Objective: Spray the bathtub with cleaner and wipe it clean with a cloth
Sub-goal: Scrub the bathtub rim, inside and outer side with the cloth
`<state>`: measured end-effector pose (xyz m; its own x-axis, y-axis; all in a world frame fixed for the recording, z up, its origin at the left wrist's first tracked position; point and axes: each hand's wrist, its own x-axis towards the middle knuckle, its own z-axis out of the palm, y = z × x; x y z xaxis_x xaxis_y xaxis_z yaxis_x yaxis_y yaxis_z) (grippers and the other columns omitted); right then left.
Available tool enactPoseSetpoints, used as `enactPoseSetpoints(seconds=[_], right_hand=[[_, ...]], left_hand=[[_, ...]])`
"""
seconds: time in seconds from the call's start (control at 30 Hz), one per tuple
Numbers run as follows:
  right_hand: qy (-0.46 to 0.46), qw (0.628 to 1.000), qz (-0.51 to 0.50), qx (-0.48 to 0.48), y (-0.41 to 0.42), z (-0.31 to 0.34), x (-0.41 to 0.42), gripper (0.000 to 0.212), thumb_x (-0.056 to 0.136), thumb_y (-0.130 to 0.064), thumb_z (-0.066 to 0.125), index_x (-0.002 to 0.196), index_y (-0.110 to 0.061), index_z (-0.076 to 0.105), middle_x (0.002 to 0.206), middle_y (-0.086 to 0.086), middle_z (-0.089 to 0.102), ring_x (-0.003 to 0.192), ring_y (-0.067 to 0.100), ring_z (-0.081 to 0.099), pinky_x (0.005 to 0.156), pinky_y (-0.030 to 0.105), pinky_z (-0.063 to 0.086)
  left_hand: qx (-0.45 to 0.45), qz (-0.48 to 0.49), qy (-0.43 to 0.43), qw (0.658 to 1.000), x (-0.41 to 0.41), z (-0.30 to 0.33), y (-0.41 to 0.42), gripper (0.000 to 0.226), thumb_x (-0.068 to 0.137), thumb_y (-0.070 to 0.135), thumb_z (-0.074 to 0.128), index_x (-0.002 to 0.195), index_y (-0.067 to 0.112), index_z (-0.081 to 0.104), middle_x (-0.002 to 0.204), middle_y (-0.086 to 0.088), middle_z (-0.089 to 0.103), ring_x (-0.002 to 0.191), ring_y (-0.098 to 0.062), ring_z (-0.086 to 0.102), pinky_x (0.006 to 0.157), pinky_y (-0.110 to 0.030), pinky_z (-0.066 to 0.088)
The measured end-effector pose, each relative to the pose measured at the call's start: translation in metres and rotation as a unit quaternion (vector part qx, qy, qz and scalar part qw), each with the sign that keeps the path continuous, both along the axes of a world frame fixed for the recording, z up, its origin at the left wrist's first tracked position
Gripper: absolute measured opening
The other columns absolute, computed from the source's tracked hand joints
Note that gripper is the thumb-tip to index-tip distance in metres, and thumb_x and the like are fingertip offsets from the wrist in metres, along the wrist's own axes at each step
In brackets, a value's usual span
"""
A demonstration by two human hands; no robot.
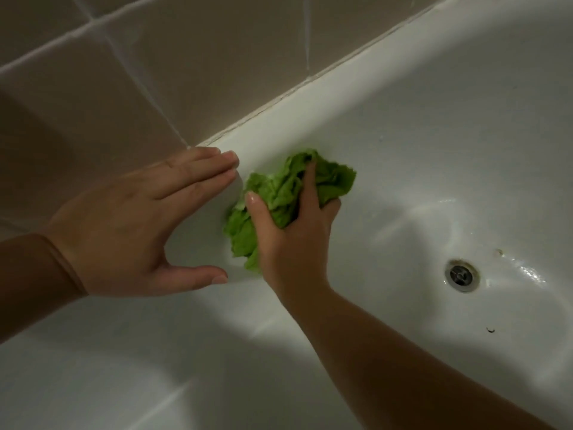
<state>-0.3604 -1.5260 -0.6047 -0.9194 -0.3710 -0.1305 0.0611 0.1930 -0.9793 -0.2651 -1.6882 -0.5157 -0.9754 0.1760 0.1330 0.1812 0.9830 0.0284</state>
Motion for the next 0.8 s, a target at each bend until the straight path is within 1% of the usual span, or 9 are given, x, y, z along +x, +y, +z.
enactPoseSetpoints(seconds=[0.13,0.23,0.33,0.4,0.5,0.57,0.63,0.73,0.8], right_hand=[[0.072,0.993,-0.092,-0.016,0.000,0.006,-0.053,0.087,0.090,-0.049,0.074,0.161,-0.034,0.027,0.144,0.009,0.032,0.136,0.024,0.043,0.115,0.032,0.038],[0.009,0.995,-0.094,0.017,0.004,-0.019,-0.064,0.082,0.094,-0.052,0.067,0.162,-0.035,0.023,0.150,0.012,0.030,0.137,0.030,0.045,0.113,0.038,0.042],[-0.045,0.997,-0.055,0.029,0.006,-0.035,-0.034,0.085,0.094,-0.047,0.069,0.163,-0.029,0.022,0.153,0.018,0.029,0.141,0.035,0.039,0.116,0.028,0.030],[-0.051,0.998,-0.019,0.015,0.006,-0.032,-0.020,0.090,0.092,-0.044,0.074,0.163,-0.030,0.021,0.150,0.014,0.029,0.141,0.031,0.037,0.113,0.022,0.026],[0.003,0.999,-0.034,0.004,0.008,-0.021,-0.042,0.090,0.091,-0.044,0.075,0.163,-0.034,0.021,0.149,0.009,0.028,0.139,0.026,0.037,0.112,0.019,0.027],[0.031,0.997,-0.068,0.006,0.013,-0.024,-0.072,0.084,0.093,-0.046,0.070,0.162,-0.036,0.023,0.148,0.008,0.028,0.137,0.026,0.041,0.111,0.026,0.035],[0.006,0.996,-0.079,0.026,0.018,-0.036,-0.091,0.081,0.096,-0.049,0.066,0.162,-0.038,0.020,0.152,0.009,0.026,0.137,0.029,0.043,0.110,0.031,0.038],[-0.069,0.994,-0.063,0.060,0.021,-0.052,-0.076,0.082,0.097,-0.050,0.064,0.163,-0.035,0.019,0.154,0.015,0.026,0.138,0.036,0.043,0.115,0.040,0.039],[-0.098,0.993,-0.035,0.047,0.019,-0.048,-0.055,0.084,0.095,-0.048,0.066,0.164,-0.032,0.021,0.150,0.013,0.030,0.137,0.033,0.043,0.115,0.035,0.038]], left_hand=[[-0.006,-0.002,0.004,1.000,-0.010,-0.001,0.003,0.105,0.082,0.074,0.065,0.151,-0.002,0.044,0.160,-0.016,0.041,0.148,-0.032,0.040,0.114,-0.051,0.042],[-0.003,-0.002,0.002,1.000,-0.016,-0.002,0.005,0.105,0.083,0.074,0.065,0.152,-0.002,0.042,0.160,-0.016,0.040,0.149,-0.033,0.039,0.112,-0.056,0.044],[-0.003,-0.007,0.004,1.000,-0.024,-0.002,0.007,0.105,0.083,0.073,0.066,0.152,-0.002,0.042,0.160,-0.016,0.040,0.149,-0.033,0.039,0.111,-0.057,0.044],[0.001,-0.012,0.007,1.000,-0.030,-0.003,0.007,0.105,0.082,0.072,0.068,0.151,-0.004,0.043,0.160,-0.018,0.040,0.148,-0.034,0.039,0.111,-0.059,0.044],[0.001,-0.018,0.012,1.000,-0.039,-0.005,0.009,0.105,0.083,0.071,0.067,0.151,-0.005,0.043,0.159,-0.019,0.040,0.148,-0.035,0.039,0.112,-0.060,0.042],[-0.001,-0.014,0.012,1.000,-0.042,-0.007,0.010,0.104,0.084,0.071,0.066,0.151,-0.005,0.042,0.160,-0.019,0.039,0.149,-0.035,0.038,0.113,-0.060,0.042],[-0.004,-0.013,0.008,1.000,-0.046,-0.006,0.010,0.104,0.084,0.071,0.065,0.152,-0.004,0.041,0.160,-0.018,0.038,0.149,-0.035,0.037,0.113,-0.060,0.042],[-0.008,-0.014,0.003,1.000,-0.052,-0.004,0.013,0.104,0.084,0.071,0.065,0.152,-0.004,0.040,0.160,-0.019,0.038,0.149,-0.036,0.038,0.113,-0.059,0.041],[-0.009,-0.011,-0.004,1.000,-0.056,-0.003,0.015,0.106,0.084,0.073,0.064,0.153,-0.004,0.040,0.161,-0.019,0.038,0.149,-0.036,0.037,0.114,-0.058,0.041]])
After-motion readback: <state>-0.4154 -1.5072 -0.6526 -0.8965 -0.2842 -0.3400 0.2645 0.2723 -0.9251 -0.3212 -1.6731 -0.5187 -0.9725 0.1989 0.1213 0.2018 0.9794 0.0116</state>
